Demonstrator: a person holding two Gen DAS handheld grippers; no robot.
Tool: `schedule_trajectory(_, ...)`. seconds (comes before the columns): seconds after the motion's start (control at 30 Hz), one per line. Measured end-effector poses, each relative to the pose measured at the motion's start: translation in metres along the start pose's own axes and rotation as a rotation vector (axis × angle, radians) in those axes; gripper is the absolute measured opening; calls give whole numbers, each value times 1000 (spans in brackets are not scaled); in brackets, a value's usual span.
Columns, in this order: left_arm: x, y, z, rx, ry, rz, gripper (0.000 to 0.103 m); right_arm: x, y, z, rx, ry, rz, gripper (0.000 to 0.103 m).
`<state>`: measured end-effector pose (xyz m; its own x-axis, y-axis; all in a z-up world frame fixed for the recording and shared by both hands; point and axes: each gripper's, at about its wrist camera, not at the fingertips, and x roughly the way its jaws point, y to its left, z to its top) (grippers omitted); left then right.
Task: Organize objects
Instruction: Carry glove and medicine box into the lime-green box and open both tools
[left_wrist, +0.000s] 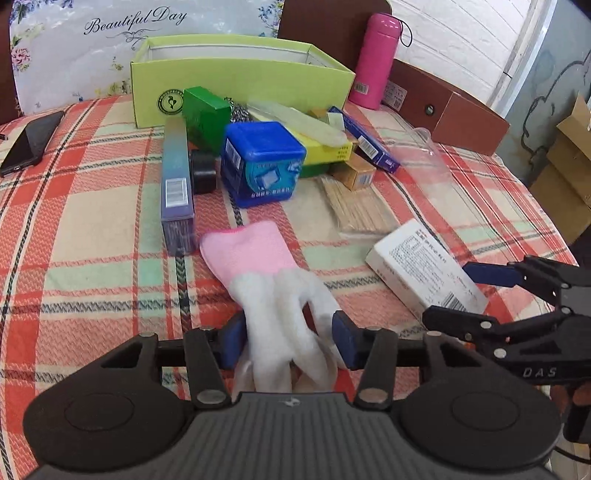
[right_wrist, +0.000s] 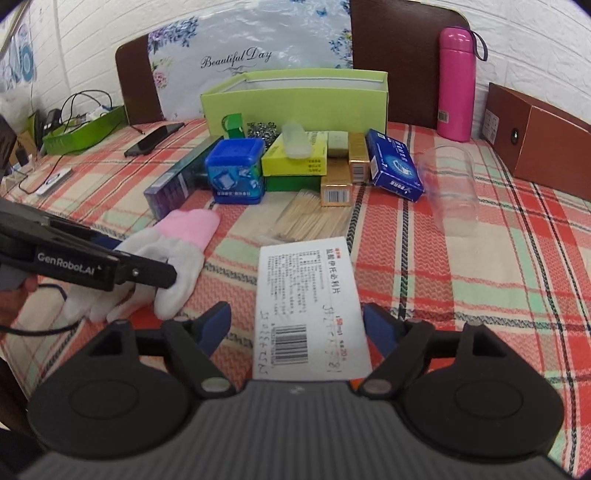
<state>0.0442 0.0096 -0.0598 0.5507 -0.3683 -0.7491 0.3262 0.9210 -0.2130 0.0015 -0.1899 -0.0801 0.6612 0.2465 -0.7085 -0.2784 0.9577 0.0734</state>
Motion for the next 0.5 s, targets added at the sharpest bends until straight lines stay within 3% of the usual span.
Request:
schedule_trajectory(0.13, 3, 0, 3, -15, -6, 6, 53, 5, -2, -3, 10, 14, -5, 79)
schedule_trajectory(0.23, 6, -3, 7, -3, 4, -17, 44, 8, -2, -3, 9, 18, -9, 79)
schedule_trajectory(0.43, 9, -4, 6, 1, 3, -11, 48, 12, -3, -2, 2, 30, -20, 79)
schedule_trajectory(0.5, 9, -2, 6, -3, 3, -17, 43, 13, -2, -1, -7, 33, -18, 77)
